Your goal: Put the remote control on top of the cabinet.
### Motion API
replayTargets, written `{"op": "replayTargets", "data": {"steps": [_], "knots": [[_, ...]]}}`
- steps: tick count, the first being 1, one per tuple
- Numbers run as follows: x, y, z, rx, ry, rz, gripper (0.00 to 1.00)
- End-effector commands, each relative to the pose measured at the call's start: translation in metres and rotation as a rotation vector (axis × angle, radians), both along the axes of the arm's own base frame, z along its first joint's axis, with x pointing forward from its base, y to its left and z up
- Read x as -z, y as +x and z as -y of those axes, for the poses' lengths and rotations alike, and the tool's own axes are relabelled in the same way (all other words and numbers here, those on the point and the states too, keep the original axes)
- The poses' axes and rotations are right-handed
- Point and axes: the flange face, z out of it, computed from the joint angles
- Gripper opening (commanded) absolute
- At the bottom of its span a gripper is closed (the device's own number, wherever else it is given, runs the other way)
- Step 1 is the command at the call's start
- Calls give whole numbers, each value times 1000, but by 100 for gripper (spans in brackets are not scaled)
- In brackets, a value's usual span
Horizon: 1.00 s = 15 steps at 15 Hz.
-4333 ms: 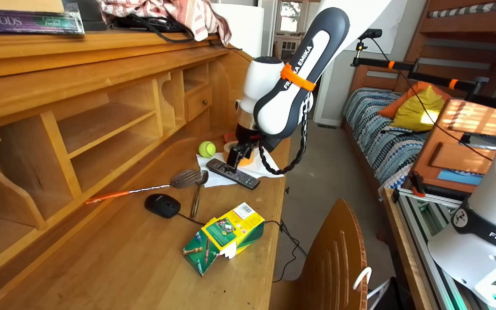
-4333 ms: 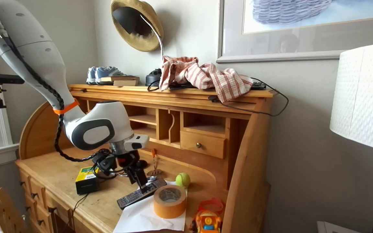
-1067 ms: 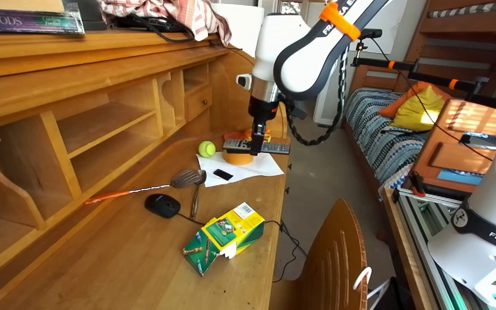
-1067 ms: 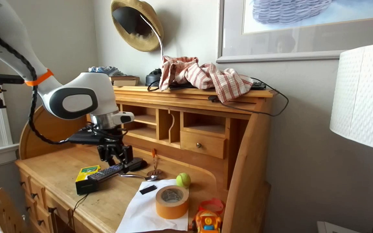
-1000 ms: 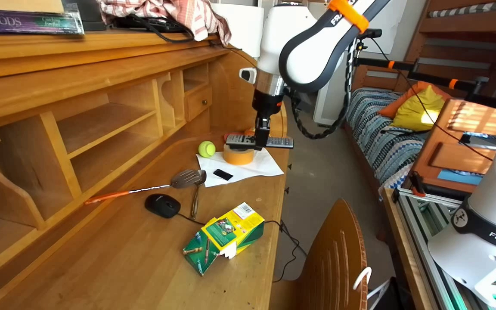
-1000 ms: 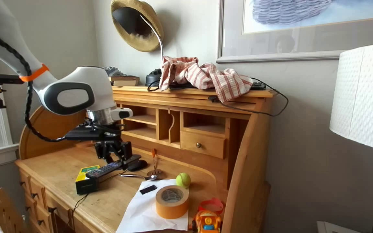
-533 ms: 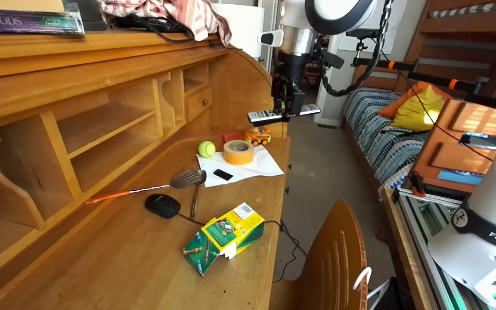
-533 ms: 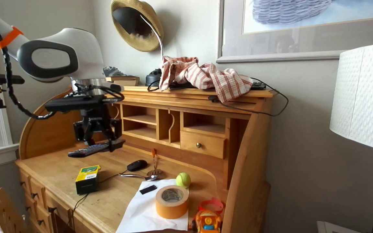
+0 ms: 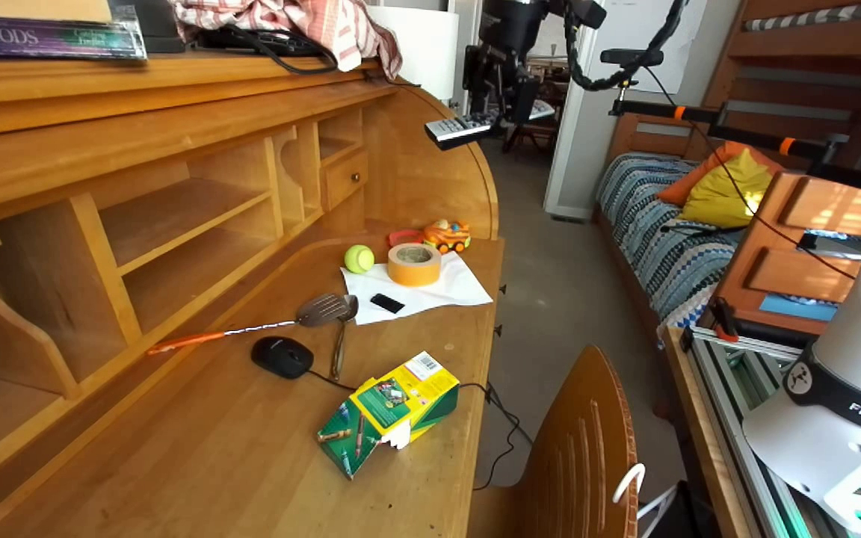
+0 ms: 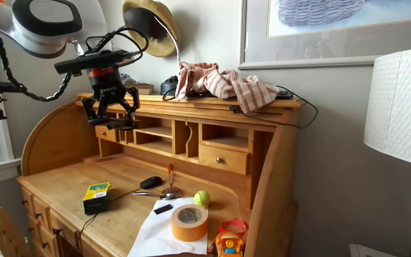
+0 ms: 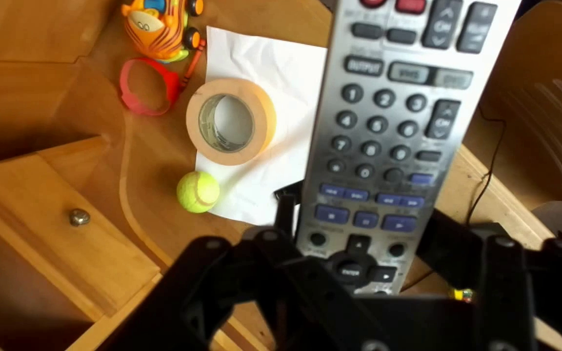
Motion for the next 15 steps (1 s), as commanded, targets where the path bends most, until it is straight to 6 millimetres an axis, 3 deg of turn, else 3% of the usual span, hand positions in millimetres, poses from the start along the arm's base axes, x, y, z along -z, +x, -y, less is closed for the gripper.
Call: {"op": "replayTargets", "data": {"steps": [1, 2, 7, 8, 12, 15], "knots": [[-11, 3, -4, 8, 12, -23, 34], [-21, 5, -6, 7, 12, -25, 59], [-12, 4, -5, 9, 16, -38, 59], [-12, 1, -5, -12, 41, -22, 34], [-59, 7, -15, -138, 125, 148, 34], [-86, 23, -32, -266, 223, 189, 34]]}}
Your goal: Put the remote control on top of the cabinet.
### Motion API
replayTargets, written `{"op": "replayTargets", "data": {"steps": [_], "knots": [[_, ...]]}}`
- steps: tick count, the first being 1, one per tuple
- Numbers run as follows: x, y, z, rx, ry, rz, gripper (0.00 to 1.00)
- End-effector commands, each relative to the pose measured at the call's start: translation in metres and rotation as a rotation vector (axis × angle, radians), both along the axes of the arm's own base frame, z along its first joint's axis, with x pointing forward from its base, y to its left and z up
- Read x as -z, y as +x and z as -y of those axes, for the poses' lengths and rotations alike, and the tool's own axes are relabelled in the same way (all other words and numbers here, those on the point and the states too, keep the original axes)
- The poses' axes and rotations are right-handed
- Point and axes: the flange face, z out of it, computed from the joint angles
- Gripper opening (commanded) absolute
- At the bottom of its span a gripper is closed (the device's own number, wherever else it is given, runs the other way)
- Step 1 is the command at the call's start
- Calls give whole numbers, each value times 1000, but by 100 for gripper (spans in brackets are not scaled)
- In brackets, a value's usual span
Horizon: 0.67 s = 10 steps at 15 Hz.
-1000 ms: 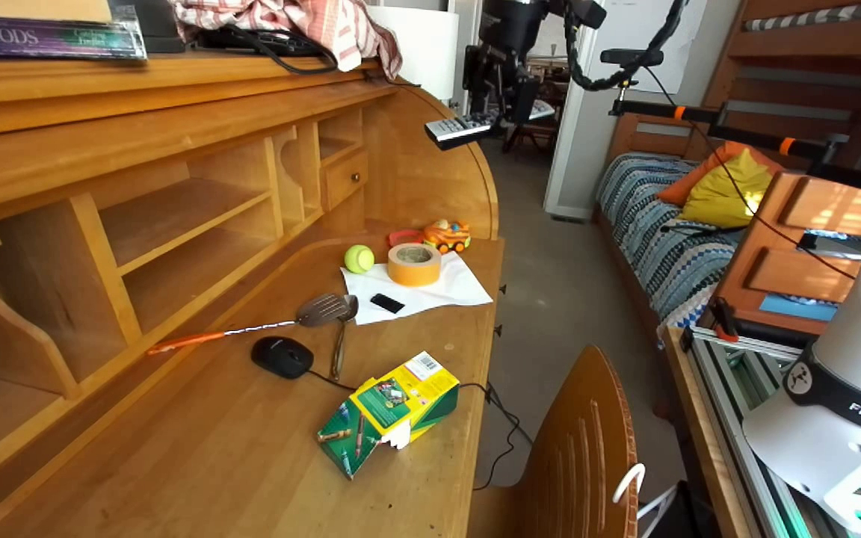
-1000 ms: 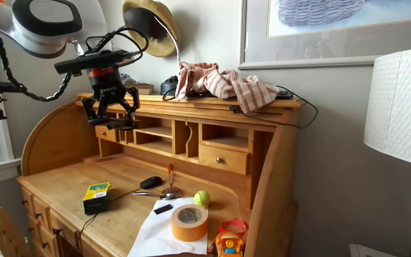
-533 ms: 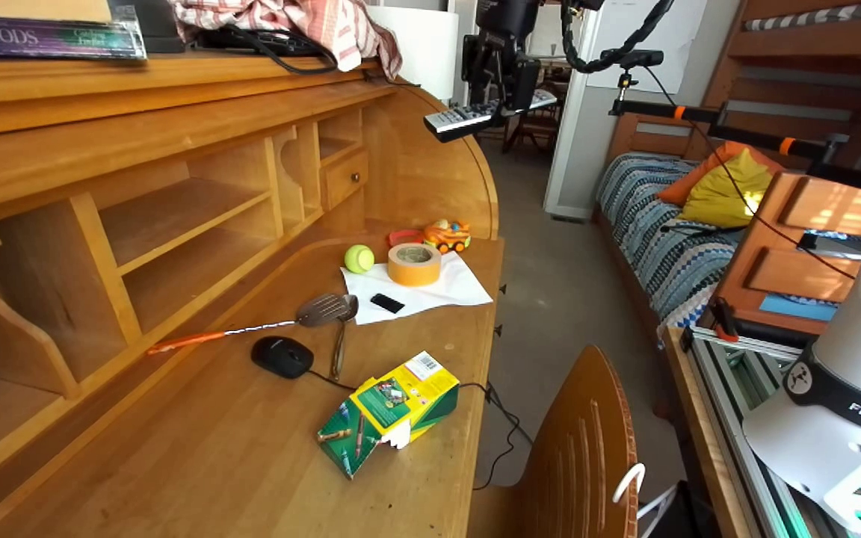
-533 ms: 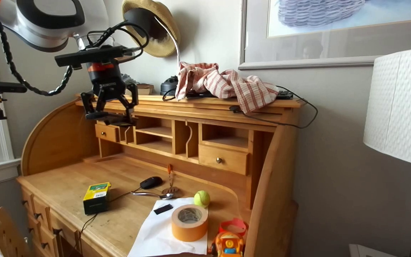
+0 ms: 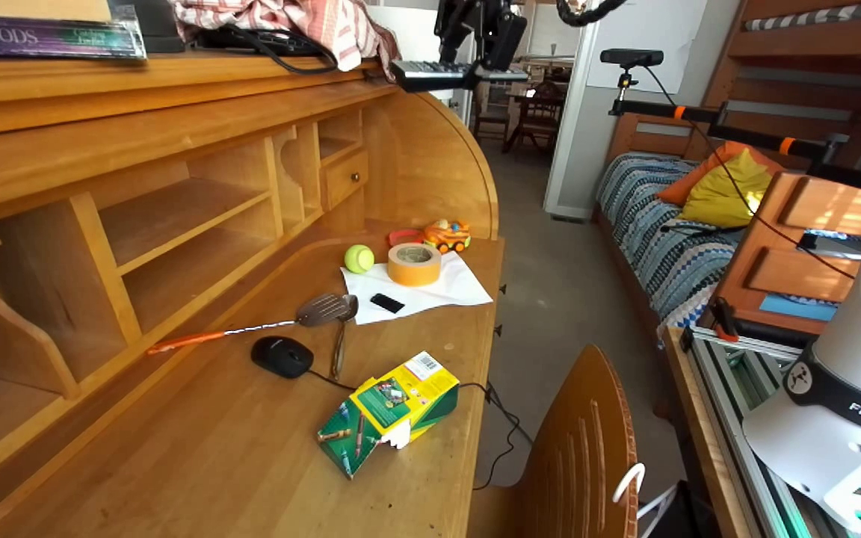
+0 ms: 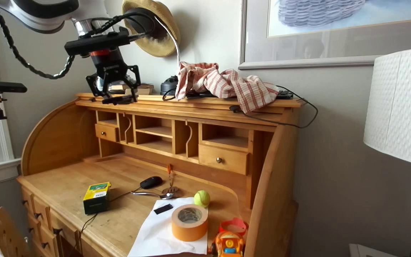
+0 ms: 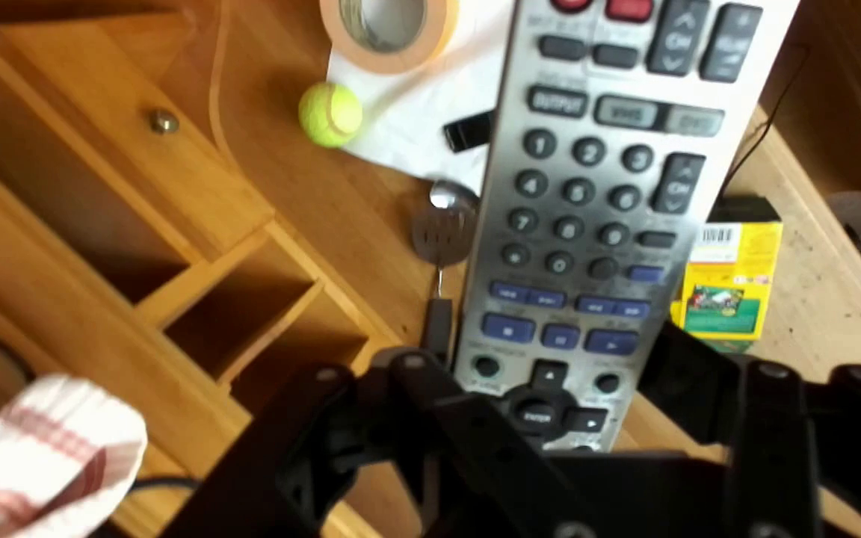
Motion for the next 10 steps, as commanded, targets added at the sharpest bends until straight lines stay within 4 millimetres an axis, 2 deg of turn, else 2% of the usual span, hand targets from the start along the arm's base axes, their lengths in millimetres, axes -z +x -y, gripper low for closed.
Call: {"op": "replayTargets", "data": {"steps": [1, 5, 7, 9, 10], "knots": [[-37, 18, -22, -174, 99, 54, 34], [-64, 57, -47, -377, 168, 23, 34], [-71, 75, -50, -459, 158, -32, 34], [-74, 95, -45, -473, 123, -71, 34], [-71, 70, -52, -436, 136, -33, 59]]}}
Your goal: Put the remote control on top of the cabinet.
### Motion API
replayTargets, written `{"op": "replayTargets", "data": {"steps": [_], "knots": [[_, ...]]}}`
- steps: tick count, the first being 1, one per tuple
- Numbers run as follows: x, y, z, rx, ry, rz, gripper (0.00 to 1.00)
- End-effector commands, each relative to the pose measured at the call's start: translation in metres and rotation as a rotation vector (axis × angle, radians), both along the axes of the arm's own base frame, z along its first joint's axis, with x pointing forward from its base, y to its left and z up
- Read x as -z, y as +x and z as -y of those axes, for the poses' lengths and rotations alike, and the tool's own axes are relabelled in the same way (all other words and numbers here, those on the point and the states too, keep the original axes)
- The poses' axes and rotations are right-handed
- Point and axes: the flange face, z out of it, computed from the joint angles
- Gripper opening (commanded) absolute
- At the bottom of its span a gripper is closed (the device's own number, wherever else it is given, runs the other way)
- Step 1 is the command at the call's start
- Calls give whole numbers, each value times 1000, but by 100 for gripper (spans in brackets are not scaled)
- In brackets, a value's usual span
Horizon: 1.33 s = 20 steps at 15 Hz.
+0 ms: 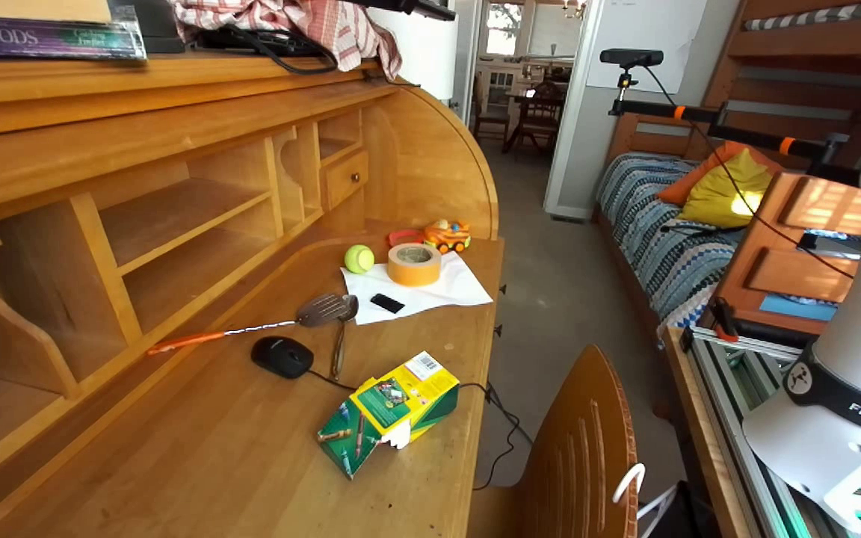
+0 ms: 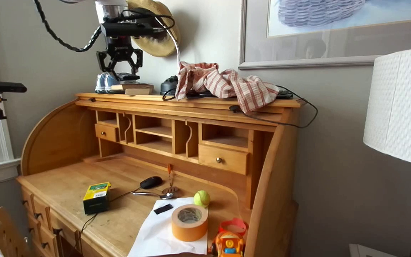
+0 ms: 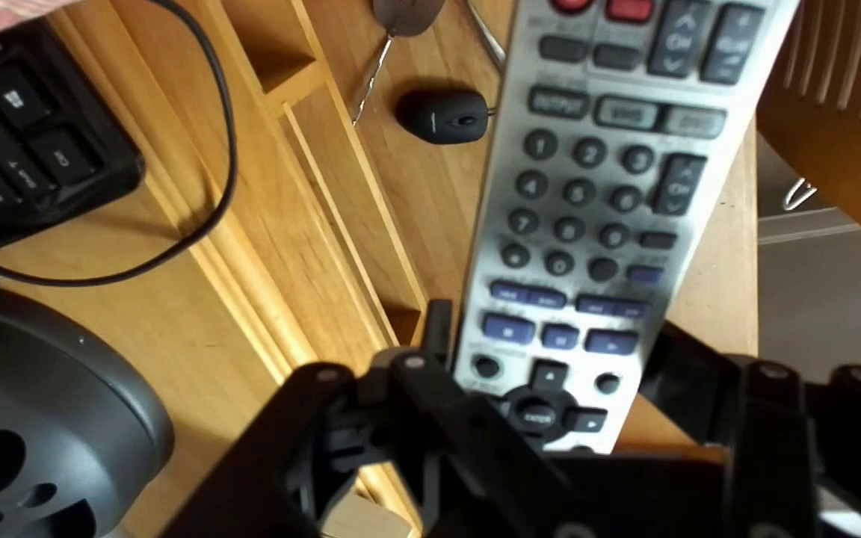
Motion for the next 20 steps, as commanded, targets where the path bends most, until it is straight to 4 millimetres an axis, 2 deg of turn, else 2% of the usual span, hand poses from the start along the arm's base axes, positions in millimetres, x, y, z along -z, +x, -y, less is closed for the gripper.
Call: {"op": "replayTargets", "data": {"steps": [1, 3, 4, 6, 9, 15, 19, 20], "knots": [[-1, 10, 2, -9, -8, -9, 59], [1, 24, 4, -14, -18, -15, 59], [3, 27, 5, -15, -19, -18, 34], [2, 29, 4, -31, -42, 7, 34], [-5, 41, -9, -98, -77, 94, 34], [11, 77, -27, -337, -91, 159, 34], [10, 105, -30, -413, -106, 210, 34], [15, 89, -32, -385, -116, 171, 34]]}}
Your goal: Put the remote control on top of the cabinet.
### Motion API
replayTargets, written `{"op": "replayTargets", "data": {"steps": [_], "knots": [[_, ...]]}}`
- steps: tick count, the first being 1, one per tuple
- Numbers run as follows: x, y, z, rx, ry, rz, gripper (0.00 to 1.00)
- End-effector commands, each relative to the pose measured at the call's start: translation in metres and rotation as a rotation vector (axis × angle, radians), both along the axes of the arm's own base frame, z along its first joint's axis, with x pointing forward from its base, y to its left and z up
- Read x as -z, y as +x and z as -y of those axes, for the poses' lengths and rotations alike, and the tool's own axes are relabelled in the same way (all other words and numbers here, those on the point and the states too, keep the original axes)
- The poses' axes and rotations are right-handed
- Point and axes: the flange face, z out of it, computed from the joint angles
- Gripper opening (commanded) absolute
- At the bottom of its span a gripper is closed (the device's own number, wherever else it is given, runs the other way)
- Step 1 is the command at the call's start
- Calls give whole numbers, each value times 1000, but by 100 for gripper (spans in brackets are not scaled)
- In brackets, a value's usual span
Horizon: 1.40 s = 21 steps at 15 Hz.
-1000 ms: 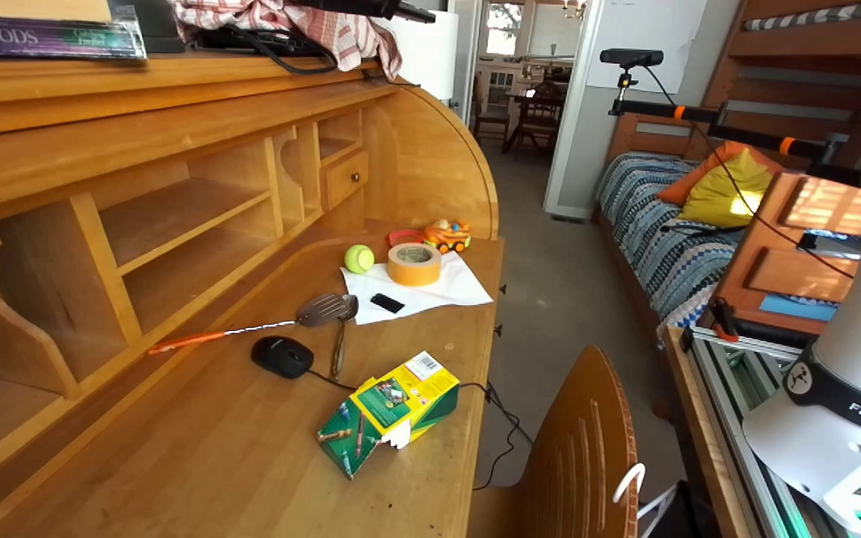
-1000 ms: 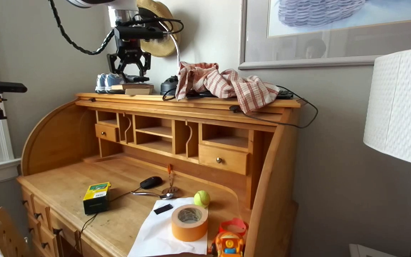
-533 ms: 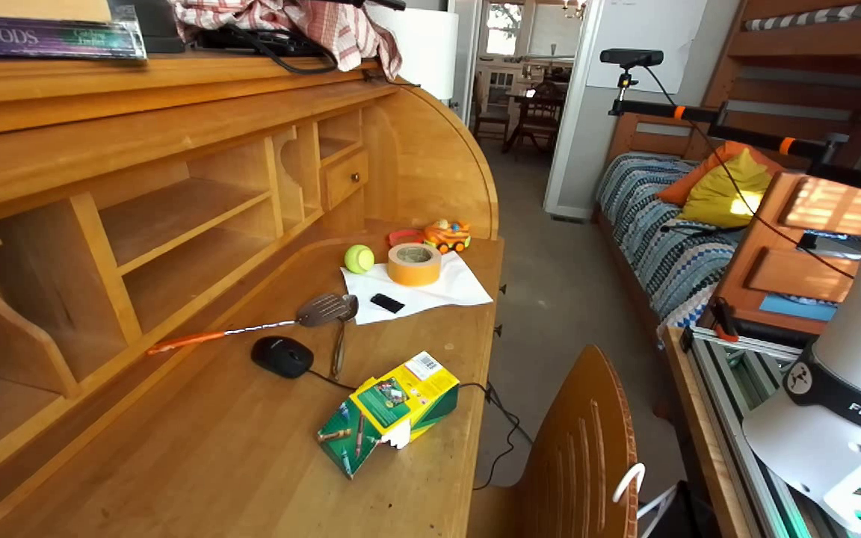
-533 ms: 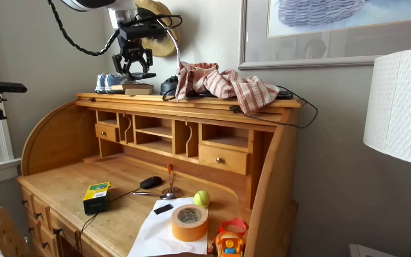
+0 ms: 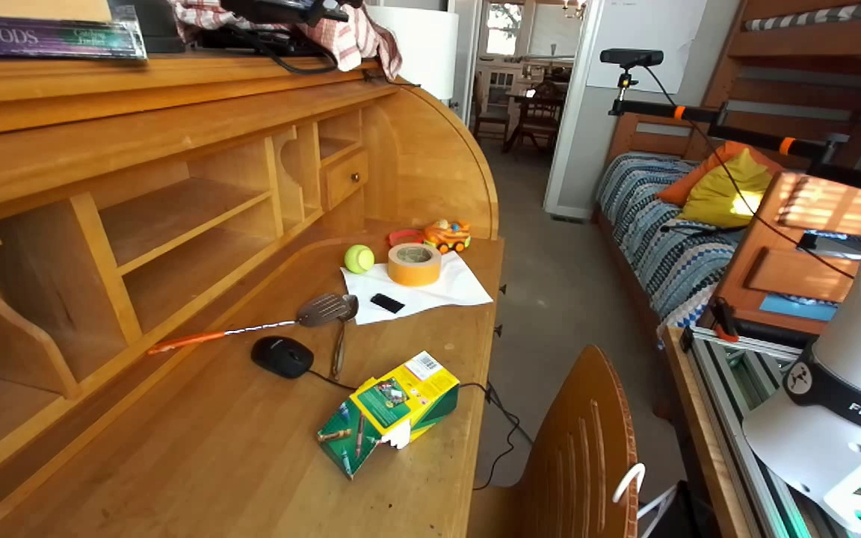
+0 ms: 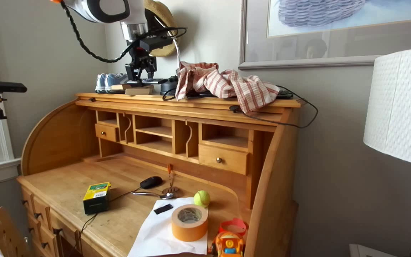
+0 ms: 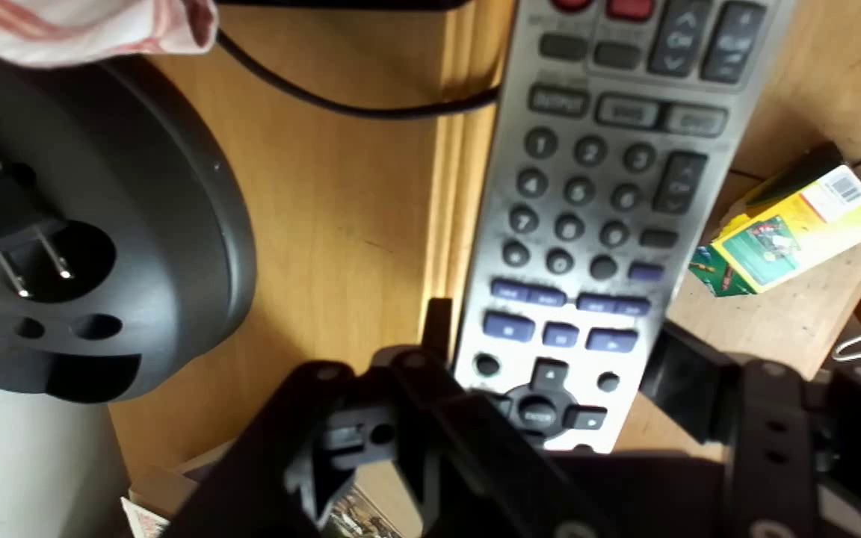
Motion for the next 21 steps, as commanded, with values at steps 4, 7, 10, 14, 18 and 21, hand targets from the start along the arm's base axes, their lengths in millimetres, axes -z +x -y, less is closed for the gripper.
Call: {"op": "replayTargets", "data": {"steps": [4, 7, 10, 14, 18, 21], "knots": [[2, 4, -1, -3, -1, -2, 34], [4, 19, -7, -24, -28, 54, 34], [11, 39, -20, -57, -66, 85, 34], [20, 64, -25, -71, -112, 108, 34], [21, 86, -21, -36, -104, 134, 34], [27, 97, -25, -11, -85, 127, 34]]}}
